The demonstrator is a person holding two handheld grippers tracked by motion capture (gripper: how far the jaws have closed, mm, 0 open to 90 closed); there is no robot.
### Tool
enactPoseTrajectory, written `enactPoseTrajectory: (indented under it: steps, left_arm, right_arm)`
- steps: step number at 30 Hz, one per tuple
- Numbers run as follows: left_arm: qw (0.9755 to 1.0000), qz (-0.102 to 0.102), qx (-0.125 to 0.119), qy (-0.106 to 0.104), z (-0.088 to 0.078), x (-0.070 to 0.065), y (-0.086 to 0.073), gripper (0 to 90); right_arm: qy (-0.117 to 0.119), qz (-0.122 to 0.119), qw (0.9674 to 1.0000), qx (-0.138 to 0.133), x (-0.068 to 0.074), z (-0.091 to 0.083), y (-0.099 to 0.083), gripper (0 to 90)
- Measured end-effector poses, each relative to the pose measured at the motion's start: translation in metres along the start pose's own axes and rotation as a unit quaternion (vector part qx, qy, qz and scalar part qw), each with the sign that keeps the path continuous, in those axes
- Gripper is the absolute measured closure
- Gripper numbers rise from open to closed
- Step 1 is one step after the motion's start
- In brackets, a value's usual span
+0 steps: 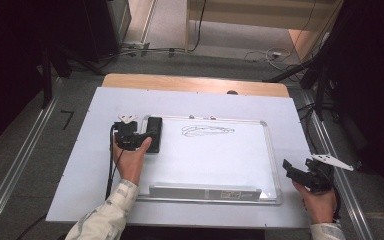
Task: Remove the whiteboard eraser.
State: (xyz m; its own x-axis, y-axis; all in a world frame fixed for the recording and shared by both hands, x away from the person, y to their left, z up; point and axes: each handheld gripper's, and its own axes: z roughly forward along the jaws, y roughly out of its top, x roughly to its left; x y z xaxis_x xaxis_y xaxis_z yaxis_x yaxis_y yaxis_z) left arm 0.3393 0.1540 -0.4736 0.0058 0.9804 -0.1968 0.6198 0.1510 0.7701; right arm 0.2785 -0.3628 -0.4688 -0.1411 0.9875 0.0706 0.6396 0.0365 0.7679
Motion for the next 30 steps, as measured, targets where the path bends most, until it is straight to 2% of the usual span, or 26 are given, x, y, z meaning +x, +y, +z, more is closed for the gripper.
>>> enactPoseTrajectory:
  steps: [2,6,9,20,22,25,30]
  left_arm:
    - [1.0000,0.003,-0.008,0.005,0.003,-0.005,0.003,16.1]
    - [1.0000,0.004,-0.007,0.001,0.008,-0.008,0.006,16.5]
    - [0.9999,0.011,0.000,0.003,0.015,-0.013,0.008,17.8]
    - [0.9998,0.014,0.014,0.002,0.032,-0.017,0.005,21.6]
    - [0.9996,0.022,0.017,0.004,0.035,-0.019,0.006,23.0]
    - [0.9996,0.021,0.019,0.000,0.037,-0.020,0.006,24.9]
    - [0.9989,0.039,0.023,0.008,0.041,-0.027,0.010,26.7]
  right_arm:
    - [-0.001,0.000,1.0000,0.000,0.000,0.000,0.000,14.4]
    - [0.000,0.002,1.0000,0.001,-0.001,0.001,0.000,14.4]
    - [-0.003,0.001,1.0000,0.003,0.000,0.001,0.000,14.4]
    - [-0.005,-0.002,1.0000,0.006,0.001,0.001,0.000,14.5]
    - [-0.008,-0.002,1.0000,0.006,0.000,0.001,0.000,14.5]
    - [-0.009,-0.002,0.9999,0.006,0.000,0.001,0.000,14.6]
    - [-0.010,-0.001,0.9999,0.006,0.000,0.001,0.000,14.6]
